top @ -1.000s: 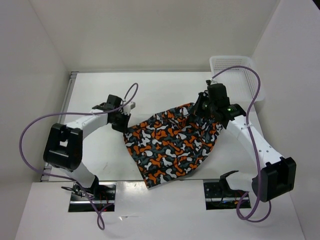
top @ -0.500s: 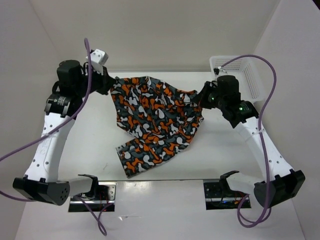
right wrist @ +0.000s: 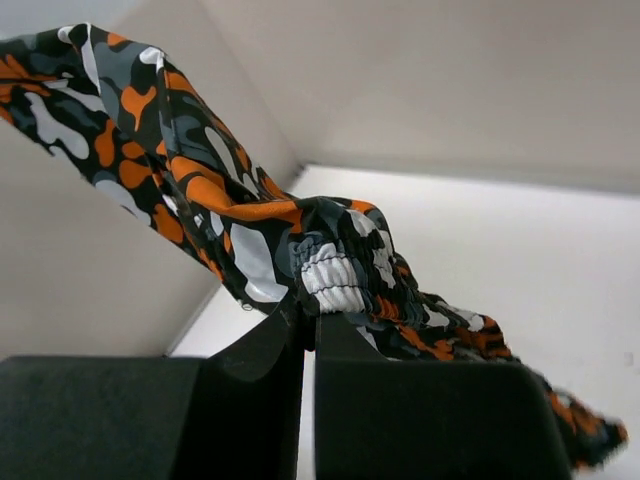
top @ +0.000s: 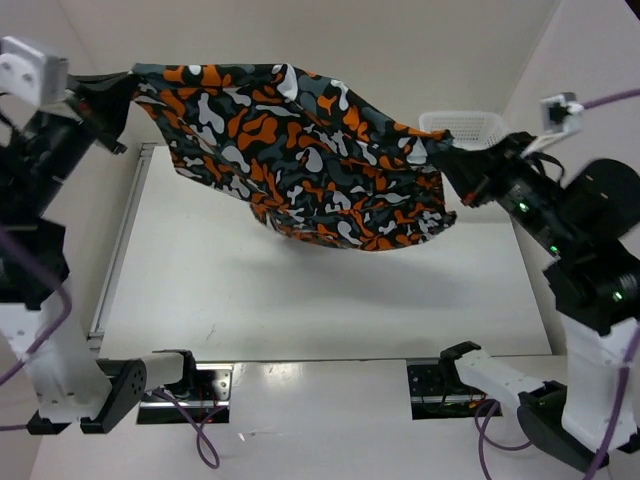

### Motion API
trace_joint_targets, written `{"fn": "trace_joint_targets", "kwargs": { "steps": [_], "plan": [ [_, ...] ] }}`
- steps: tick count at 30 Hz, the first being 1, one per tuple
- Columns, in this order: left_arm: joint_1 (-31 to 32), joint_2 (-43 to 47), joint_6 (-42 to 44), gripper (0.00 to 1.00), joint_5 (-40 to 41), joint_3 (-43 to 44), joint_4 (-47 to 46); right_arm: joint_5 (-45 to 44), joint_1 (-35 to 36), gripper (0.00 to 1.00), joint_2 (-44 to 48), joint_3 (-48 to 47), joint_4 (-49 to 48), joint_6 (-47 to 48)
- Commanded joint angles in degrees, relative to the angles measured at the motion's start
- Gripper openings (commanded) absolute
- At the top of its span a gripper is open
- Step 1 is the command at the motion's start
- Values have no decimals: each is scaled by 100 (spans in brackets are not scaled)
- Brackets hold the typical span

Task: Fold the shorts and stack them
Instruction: Fold the shorts

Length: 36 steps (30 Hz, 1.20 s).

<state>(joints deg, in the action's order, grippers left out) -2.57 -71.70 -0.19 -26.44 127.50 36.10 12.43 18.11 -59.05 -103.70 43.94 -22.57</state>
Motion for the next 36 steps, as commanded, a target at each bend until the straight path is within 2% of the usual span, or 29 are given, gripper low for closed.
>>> {"fn": "trace_joint_targets", "kwargs": {
  "steps": [1,2,6,9,13,15,20,23,25,29,32,36],
  "plan": [
    [-33,-10,19,0,-3,835,318,497,-27,0,130,-519,440,165],
    [-33,-150,19,0,50,1412,432,498,-27,0,130,-685,509,165],
    [-33,-406,19,0,130,2645,907,682,26,0,253,-1002,562,95],
    [-33,-354,19,0,130,2710,811,682,26,0,314,-1117,563,33],
    [-33,-353,19,0,130,2526,741,175,26,0,368,-908,624,-20],
    [-33,-502,19,0,69,2306,741,-37,26,0,420,-679,520,-89],
    [-33,-942,19,0,-133,1279,575,-610,26,0,561,841,-78,-143],
    [-33,-1117,19,0,-143,260,162,-732,26,0,324,1658,-517,-143],
    [-103,-1249,19,0,-143,-668,-293,-733,-35,0,-62,2107,-833,-143],
    [-174,-1855,19,0,-301,-1814,-805,-733,-316,0,-984,2513,-1396,-143],
    [-174,-2461,19,0,-249,-2273,-1114,-418,-624,0,-1941,2574,-1757,-20],
    [-174,-3681,19,0,-152,-2274,-1009,-5,-958,0,-3374,2101,-1907,94]
  ]
}}
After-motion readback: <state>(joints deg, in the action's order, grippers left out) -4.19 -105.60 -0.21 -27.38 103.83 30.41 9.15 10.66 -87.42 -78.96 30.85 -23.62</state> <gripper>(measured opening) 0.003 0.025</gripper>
